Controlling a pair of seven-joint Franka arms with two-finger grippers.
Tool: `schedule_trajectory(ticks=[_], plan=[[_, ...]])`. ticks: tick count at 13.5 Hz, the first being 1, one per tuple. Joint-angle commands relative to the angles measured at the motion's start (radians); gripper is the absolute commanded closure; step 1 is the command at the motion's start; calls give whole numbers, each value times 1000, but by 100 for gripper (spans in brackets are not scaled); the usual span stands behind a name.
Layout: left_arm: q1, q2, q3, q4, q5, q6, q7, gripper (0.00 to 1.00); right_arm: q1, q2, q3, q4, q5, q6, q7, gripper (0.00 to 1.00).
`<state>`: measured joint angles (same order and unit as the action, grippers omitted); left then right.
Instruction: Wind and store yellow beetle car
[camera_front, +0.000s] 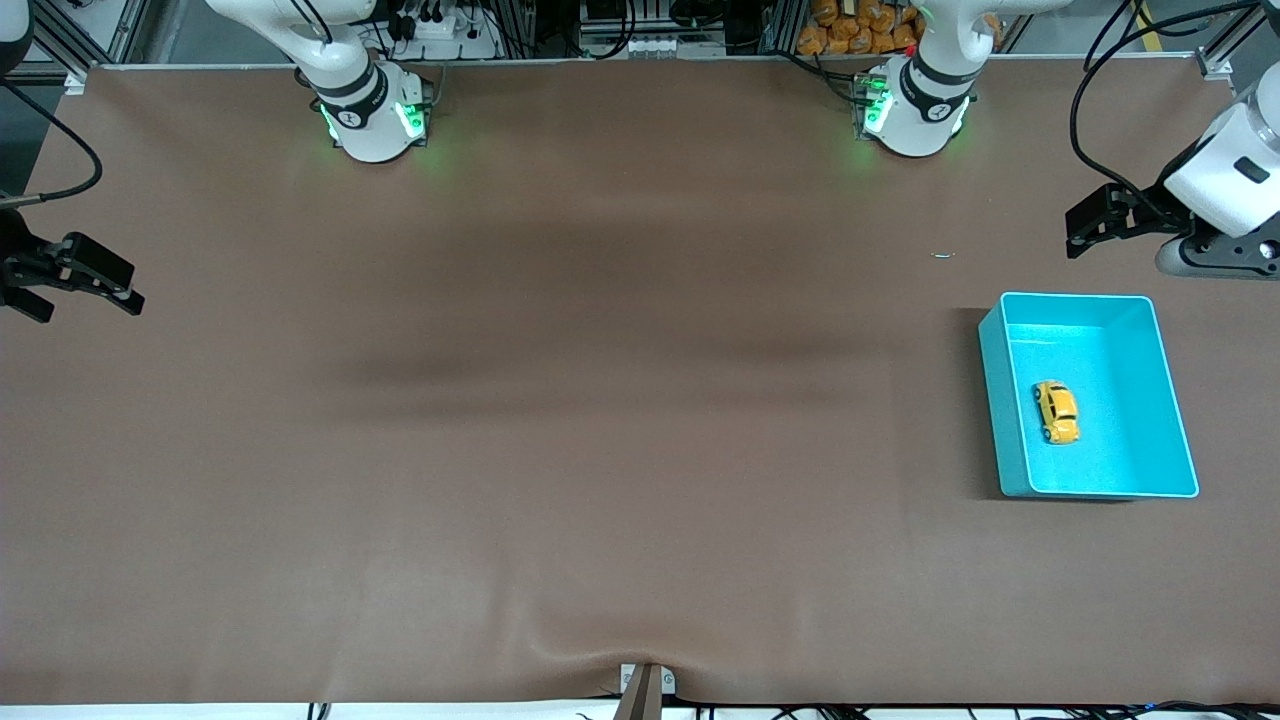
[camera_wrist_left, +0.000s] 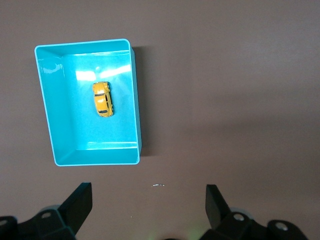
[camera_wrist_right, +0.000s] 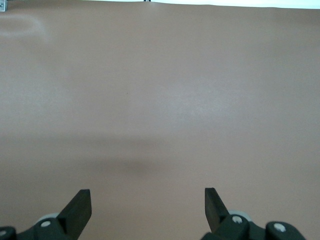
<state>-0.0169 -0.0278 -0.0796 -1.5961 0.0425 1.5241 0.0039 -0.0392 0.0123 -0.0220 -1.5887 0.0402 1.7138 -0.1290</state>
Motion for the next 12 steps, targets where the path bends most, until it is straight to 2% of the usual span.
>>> schedule_trajectory(ticks=[1, 12], plan=[[-3, -40, 12, 5, -26, -59, 1, 0, -2, -2, 2, -4, 4, 7, 14, 0], [-3, -58, 9, 5, -44, -76, -4, 0, -2, 0, 2, -4, 4, 12, 14, 0]])
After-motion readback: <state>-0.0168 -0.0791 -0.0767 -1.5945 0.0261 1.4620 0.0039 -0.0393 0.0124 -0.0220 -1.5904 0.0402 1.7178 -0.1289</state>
